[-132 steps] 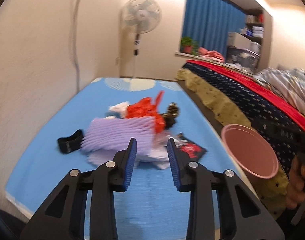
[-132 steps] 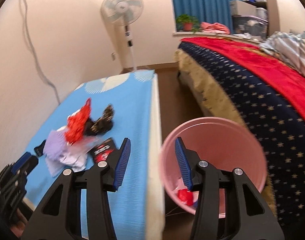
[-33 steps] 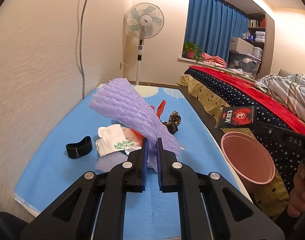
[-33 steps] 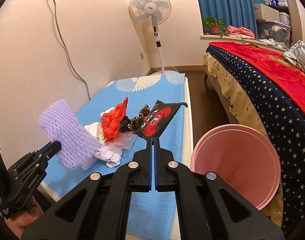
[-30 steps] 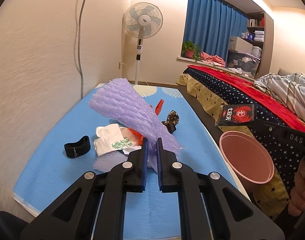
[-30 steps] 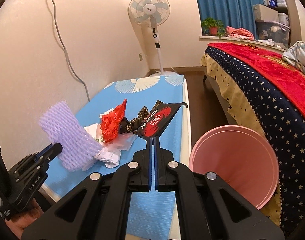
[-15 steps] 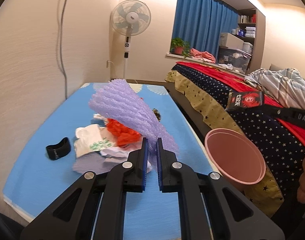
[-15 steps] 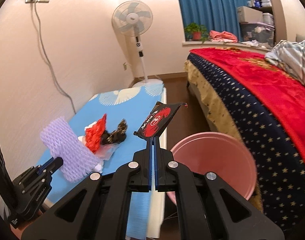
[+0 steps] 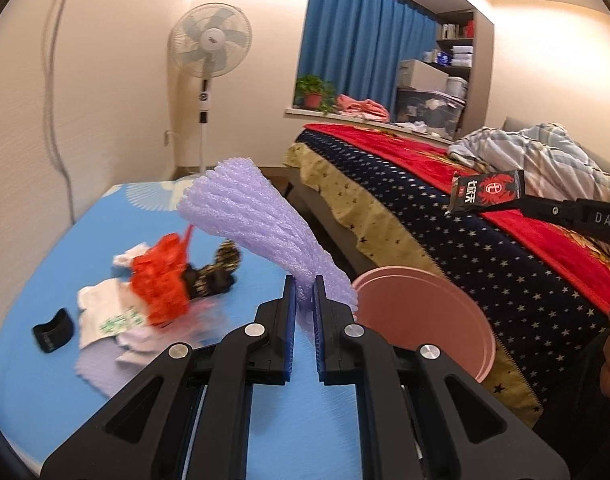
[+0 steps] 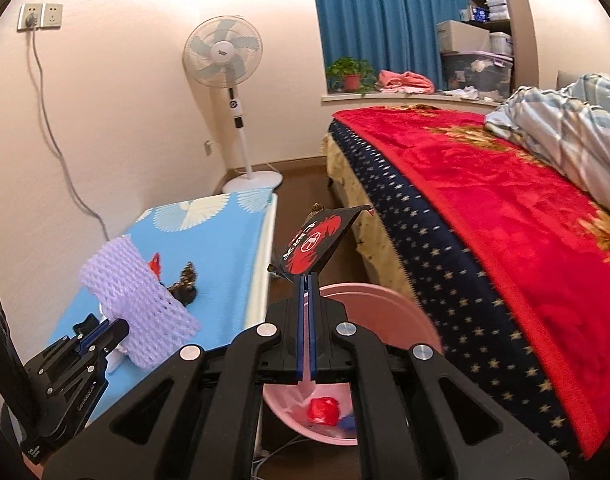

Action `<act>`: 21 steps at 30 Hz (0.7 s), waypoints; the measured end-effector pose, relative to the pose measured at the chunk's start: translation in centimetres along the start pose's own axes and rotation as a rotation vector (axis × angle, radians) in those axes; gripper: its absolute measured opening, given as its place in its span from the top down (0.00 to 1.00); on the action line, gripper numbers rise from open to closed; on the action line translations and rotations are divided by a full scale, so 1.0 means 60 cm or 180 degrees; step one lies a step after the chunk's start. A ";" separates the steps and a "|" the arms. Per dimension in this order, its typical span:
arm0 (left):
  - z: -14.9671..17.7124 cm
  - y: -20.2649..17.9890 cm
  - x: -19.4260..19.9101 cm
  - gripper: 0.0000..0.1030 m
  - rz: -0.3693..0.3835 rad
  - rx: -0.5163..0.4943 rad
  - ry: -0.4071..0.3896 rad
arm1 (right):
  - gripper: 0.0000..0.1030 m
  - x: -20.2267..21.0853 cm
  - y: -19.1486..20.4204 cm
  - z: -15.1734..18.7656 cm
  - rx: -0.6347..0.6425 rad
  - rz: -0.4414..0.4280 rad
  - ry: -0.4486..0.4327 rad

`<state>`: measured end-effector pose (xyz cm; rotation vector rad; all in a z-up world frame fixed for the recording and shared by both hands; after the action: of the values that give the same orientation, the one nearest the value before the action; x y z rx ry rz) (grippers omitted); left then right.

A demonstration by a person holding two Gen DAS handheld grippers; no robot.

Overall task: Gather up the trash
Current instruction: 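Carry the netting and packet over the wastebasket and release both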

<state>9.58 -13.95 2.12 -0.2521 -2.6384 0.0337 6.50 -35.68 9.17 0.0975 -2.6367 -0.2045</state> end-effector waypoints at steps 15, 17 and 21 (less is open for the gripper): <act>-0.017 -0.112 -0.058 0.92 0.0299 -0.0225 0.0053 | 0.98 -0.002 -0.095 -0.004 -0.0123 0.0295 0.0001; -0.016 -0.120 -0.066 0.92 0.0313 -0.0251 0.0071 | 0.98 -0.010 -0.098 -0.001 -0.0128 0.0297 -0.0001; -0.010 -0.133 -0.081 0.92 0.0329 -0.0304 0.0115 | 0.98 -0.029 -0.105 0.005 -0.0164 0.0320 0.0051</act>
<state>12.69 -22.71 0.90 -0.4176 -2.5922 -0.0623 8.11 -41.66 7.05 -0.0505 -2.6106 -0.2361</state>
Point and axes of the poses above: each gripper's, at about its wrist camera, not at the fingertips, and x roughly against the way its jaws point, y to its left, z to its underside, the point moved 4 cm from there along -x, roughly the way its jaws point, and after that the axes turned 7 degrees about -z, right-handed, at the moved point
